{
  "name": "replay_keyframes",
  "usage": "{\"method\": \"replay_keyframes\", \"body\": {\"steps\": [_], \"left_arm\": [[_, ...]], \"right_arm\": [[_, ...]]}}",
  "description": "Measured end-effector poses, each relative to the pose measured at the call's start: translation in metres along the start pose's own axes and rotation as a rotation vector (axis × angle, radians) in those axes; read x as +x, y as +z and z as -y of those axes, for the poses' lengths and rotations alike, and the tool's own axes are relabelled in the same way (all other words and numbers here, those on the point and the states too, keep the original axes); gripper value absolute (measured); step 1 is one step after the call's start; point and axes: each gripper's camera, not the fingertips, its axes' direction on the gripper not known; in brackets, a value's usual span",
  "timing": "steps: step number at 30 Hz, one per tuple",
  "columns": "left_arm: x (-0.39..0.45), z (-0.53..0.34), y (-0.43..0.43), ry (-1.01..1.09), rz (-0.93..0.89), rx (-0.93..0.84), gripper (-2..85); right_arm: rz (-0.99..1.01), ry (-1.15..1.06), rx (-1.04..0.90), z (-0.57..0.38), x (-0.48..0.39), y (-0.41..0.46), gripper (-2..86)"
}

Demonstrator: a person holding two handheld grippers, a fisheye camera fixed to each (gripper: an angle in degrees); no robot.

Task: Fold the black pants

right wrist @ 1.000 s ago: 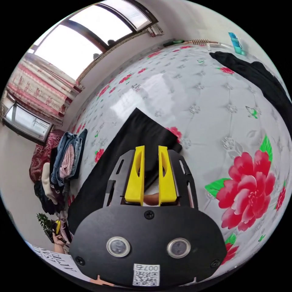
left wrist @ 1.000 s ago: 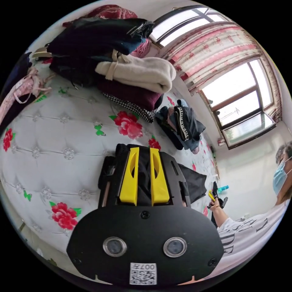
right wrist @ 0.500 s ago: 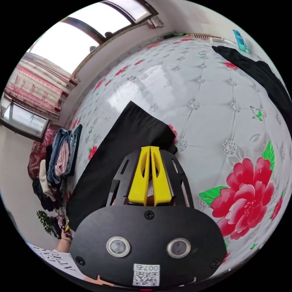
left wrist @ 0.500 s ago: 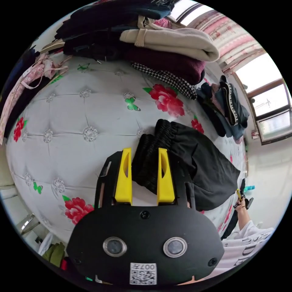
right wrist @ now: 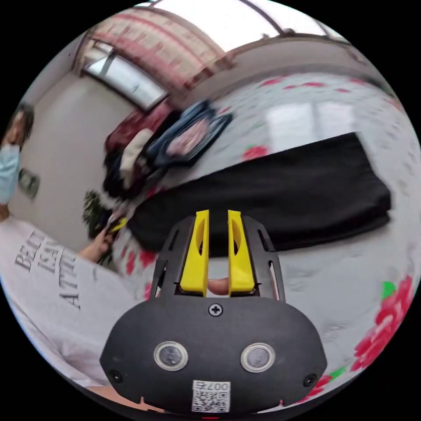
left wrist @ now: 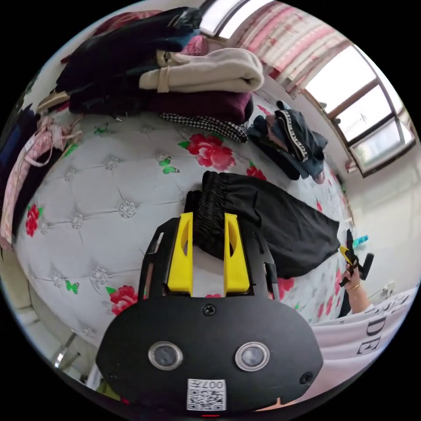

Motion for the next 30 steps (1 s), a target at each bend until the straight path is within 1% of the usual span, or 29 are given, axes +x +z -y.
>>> {"method": "replay_keyframes", "body": {"steps": [2, 3, 5, 7, 9, 11, 13, 18, 20, 26, 30], "left_arm": [[0.004, -0.007, 0.000, 0.054, -0.001, 0.005, 10.3], [0.005, -0.010, 0.006, 0.085, -0.009, -0.001, 10.2], [0.006, -0.010, 0.021, 0.114, -0.022, -0.035, 10.0], [0.006, -0.008, 0.044, 0.138, 0.042, -0.068, 8.8], [0.001, -0.004, 0.057, 0.133, 0.084, -0.090, 7.0], [-0.006, 0.001, 0.067, 0.104, 0.104, -0.107, 5.7], [-0.013, 0.003, 0.077, 0.082, 0.094, -0.122, 5.2], [-0.023, -0.011, 0.083, 0.095, 0.082, -0.085, 5.1], [-0.029, -0.017, 0.085, 0.081, 0.067, -0.070, 5.1], [-0.036, -0.027, 0.094, 0.070, 0.069, -0.052, 5.1], [-0.039, -0.033, 0.100, 0.077, 0.080, -0.054, 5.0]], "right_arm": [[0.105, -0.123, -0.158, -0.023, -0.044, 0.055, 4.5], [0.118, -0.154, -0.185, -0.028, -0.053, 0.067, 4.6], [0.152, -0.221, -0.299, -0.042, -0.074, 0.112, 4.9], [0.170, -0.238, -0.361, -0.046, -0.077, 0.136, 5.1], [0.177, -0.246, -0.362, -0.042, -0.077, 0.146, 5.4], [0.167, -0.234, -0.259, -0.026, -0.076, 0.137, 6.1], [0.173, -0.208, -0.197, -0.015, -0.070, 0.130, 6.6], [0.192, -0.169, -0.248, -0.035, -0.050, 0.134, 7.2], [0.191, -0.182, -0.309, -0.051, -0.047, 0.143, 7.2], [0.228, -0.211, -0.382, -0.050, -0.040, 0.175, 7.4], [0.242, -0.248, -0.355, -0.040, -0.046, 0.183, 7.1]]}}
